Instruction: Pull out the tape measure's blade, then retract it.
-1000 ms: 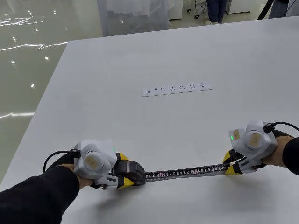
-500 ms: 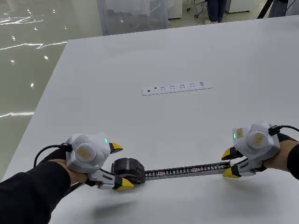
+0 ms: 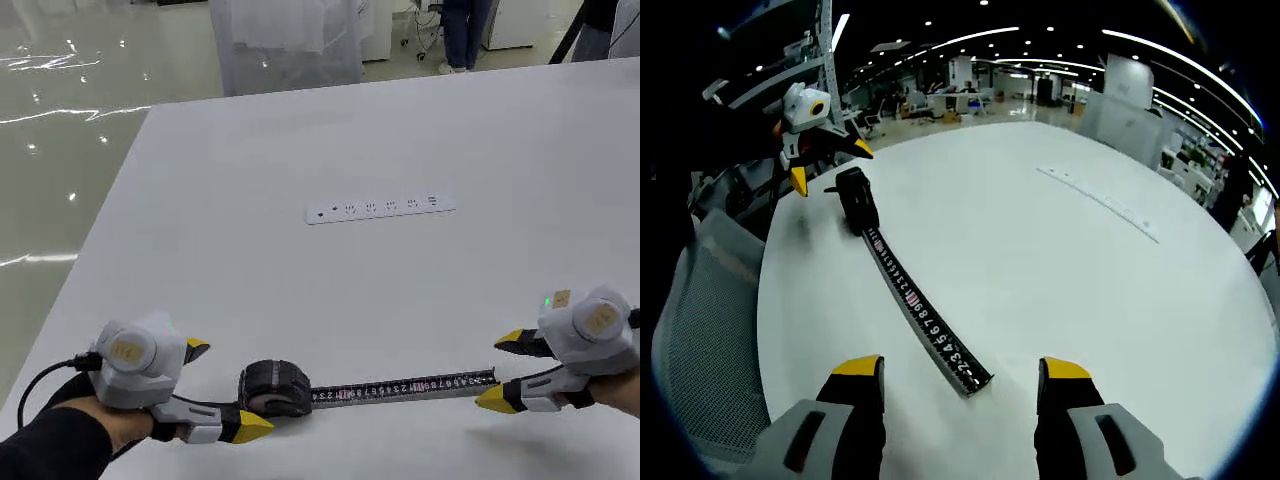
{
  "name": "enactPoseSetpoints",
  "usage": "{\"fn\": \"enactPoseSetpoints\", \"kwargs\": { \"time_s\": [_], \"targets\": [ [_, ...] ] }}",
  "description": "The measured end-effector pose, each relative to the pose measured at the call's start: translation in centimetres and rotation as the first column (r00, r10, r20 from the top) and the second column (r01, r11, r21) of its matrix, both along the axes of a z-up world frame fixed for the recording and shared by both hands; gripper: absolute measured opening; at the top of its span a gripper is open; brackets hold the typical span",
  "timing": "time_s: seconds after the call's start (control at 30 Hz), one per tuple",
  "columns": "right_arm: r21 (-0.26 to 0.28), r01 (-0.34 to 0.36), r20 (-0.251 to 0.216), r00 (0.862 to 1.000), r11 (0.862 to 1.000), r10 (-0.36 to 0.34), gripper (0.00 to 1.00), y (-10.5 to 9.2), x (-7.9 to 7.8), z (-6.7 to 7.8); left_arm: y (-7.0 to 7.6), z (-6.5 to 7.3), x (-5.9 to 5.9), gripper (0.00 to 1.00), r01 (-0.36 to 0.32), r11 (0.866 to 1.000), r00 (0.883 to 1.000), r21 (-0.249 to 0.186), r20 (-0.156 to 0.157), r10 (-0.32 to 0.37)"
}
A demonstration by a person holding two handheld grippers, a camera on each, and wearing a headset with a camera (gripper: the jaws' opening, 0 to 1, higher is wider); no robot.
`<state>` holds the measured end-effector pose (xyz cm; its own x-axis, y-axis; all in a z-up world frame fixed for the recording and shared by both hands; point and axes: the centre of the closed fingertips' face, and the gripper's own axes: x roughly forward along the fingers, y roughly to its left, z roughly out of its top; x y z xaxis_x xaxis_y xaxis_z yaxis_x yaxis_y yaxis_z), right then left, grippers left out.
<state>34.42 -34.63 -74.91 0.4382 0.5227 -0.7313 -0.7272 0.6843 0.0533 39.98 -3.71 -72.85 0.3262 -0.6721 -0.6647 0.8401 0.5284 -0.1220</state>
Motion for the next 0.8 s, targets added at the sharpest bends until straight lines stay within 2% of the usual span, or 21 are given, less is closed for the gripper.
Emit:
{"fn": "enactPoseSetpoints", "kwargs": {
  "time_s": [0.03, 0.07, 0.13, 0.2, 0.27, 0.3, 0.37, 0.4, 0.43, 0.47, 0.5, 0.53, 0.57, 0.6, 0.67, 0.7, 0.73, 0.8],
  "targets": [
    [0.024, 0.016, -0.012, 1.000, 1.000, -0.015, 0.57, 0.0, -0.5, 0.2, 0.8, 0.1, 0.1, 0.99, -0.015, 1.000, 1.000, -0.003, 0.007, 0.015],
    [0.016, 0.022, 0.015, 1.000, 1.000, -0.022, 0.59, -0.1, -0.5, 0.4, 1.4, 0.0, 0.2, 0.99, -0.032, 0.999, 0.999, 0.001, 0.012, 0.032],
    [0.017, 0.026, 0.015, 1.000, 1.000, -0.026, 0.65, -0.1, -1.3, 0.7, 2.5, 0.2, 0.1, 0.99, -0.054, 0.999, 0.998, -0.001, 0.017, 0.054],
    [0.021, 0.043, 0.042, 0.998, 0.999, -0.044, 0.72, -0.3, -1.4, 1.0, 3.3, 0.1, -0.1, 0.99, -0.072, 0.997, 0.997, -0.002, 0.008, 0.072],
    [0.019, 0.043, 0.039, 0.998, 0.999, -0.044, 0.76, -0.4, -2.0, 1.1, 3.9, 0.4, -0.5, 0.99, -0.078, 0.997, 0.997, 0.006, 0.023, 0.078],
    [0.012, 0.052, 0.062, 0.997, 0.999, -0.053, 0.79, -0.7, -1.9, 1.3, 4.1, 0.5, -0.5, 0.99, -0.082, 0.997, 0.996, 0.003, 0.029, 0.082],
    [0.012, 0.067, 0.054, 0.996, 0.998, -0.068, 0.80, -1.2, -2.5, 1.6, 4.7, 0.7, -1.2, 0.99, -0.097, 0.995, 0.995, -0.008, 0.023, 0.097],
    [0.014, 0.079, 0.070, 0.994, 0.997, -0.080, 0.82, -1.3, -2.5, 1.9, 5.3, 0.7, -1.1, 0.99, -0.106, 0.994, 0.993, 0.006, 0.051, 0.106],
    [0.010, 0.087, 0.081, 0.993, 0.996, -0.088, 0.85, -1.6, -2.5, 2.0, 5.5, 0.7, -1.2, 0.99, -0.109, 0.994, 0.992, 0.005, 0.065, 0.109],
    [0.016, 0.089, 0.068, 0.994, 0.996, -0.090, 0.87, -1.8, -2.8, 2.0, 5.8, 0.8, -1.4, 0.99, -0.122, 0.992, 0.991, -0.006, 0.054, 0.122],
    [0.016, 0.100, 0.074, 0.992, 0.995, -0.101, 0.89, -2.2, -3.1, 2.2, 6.2, 0.8, -1.6, 0.99, -0.148, 0.989, 0.988, -0.021, 0.048, 0.149],
    [0.011, 0.106, 0.087, 0.990, 0.994, -0.107, 0.91, -2.5, -3.3, 2.4, 6.6, 1.3, -1.6, 0.99, -0.151, 0.988, 0.984, -0.027, 0.088, 0.153],
    [0.014, 0.111, 0.086, 0.990, 0.994, -0.112, 0.94, -2.7, -3.6, 2.5, 6.9, 1.2, -1.8, 0.99, -0.157, 0.987, 0.984, -0.026, 0.077, 0.159],
    [0.020, 0.117, 0.091, 0.989, 0.993, -0.118, 0.99, -2.8, -3.8, 2.6, 7.2, 1.3, -1.9, 0.99, -0.163, 0.986, 0.983, -0.026, 0.082, 0.164],
    [0.022, 0.123, 0.078, 0.989, 0.992, -0.124, 0.99, -3.5, -4.6, 2.4, 7.7, 1.6, -2.2, 0.99, -0.169, 0.985, 0.981, -0.025, 0.097, 0.171],
    [0.002, 0.119, 0.110, 0.987, 0.993, -0.118, 0.99, -4.0, -4.8, 2.4, 7.9, 2.0, -2.3, 0.99, -0.169, 0.985, 0.979, -0.037, 0.112, 0.172],
    [0.007, 0.124, 0.103, 0.987, 0.992, -0.124, 0.99, -4.1, -5.1, 2.3, 7.8, 2.3, -2.4, 0.99, -0.172, 0.984, 0.977, -0.056, 0.121, 0.178],
    [0.013, 0.140, 0.087, 0.986, 0.990, -0.141, 0.99, -4.6, -5.5, 2.1, 8.0, 2.4, -2.8, 0.99, -0.171, 0.984, 0.977, -0.053, 0.121, 0.177]
  ]
}}
